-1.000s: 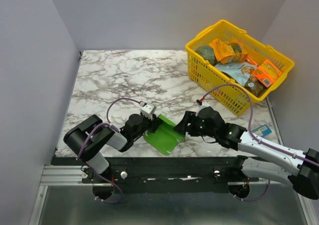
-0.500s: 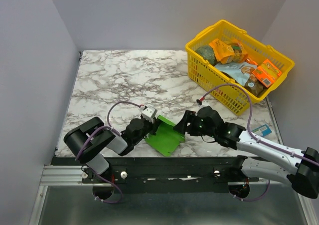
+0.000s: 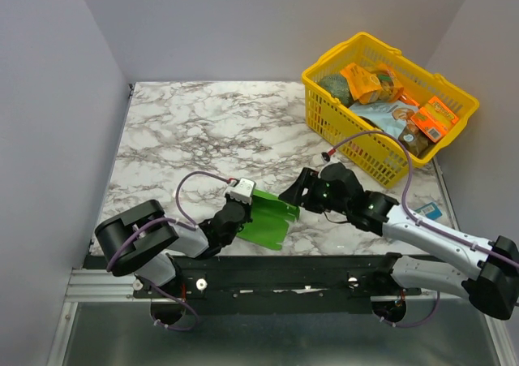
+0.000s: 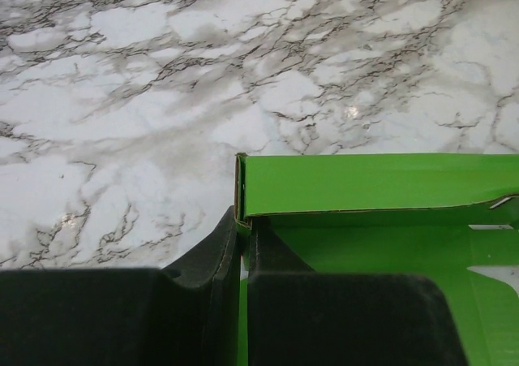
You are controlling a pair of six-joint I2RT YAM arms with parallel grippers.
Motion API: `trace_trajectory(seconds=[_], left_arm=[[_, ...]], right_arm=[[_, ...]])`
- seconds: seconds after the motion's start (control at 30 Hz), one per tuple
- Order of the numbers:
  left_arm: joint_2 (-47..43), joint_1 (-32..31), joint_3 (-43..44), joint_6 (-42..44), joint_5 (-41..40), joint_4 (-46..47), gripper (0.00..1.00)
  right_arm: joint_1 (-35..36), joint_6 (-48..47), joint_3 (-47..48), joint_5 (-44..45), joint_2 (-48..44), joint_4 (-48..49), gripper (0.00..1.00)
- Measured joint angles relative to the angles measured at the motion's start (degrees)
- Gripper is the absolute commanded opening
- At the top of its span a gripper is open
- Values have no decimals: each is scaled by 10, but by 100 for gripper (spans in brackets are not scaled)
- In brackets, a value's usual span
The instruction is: Fold the paper box
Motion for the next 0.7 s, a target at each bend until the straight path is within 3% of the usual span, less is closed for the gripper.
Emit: trace_trajectory(seconds=[0.3, 0.7], left_arm=[[0, -31, 14, 10, -81, -29, 0], [0, -43, 16, 17, -112, -34, 0]], right_arm=[[-6, 21, 0, -3, 35, -1, 71], [-44, 38, 0, -35, 79, 43, 70]])
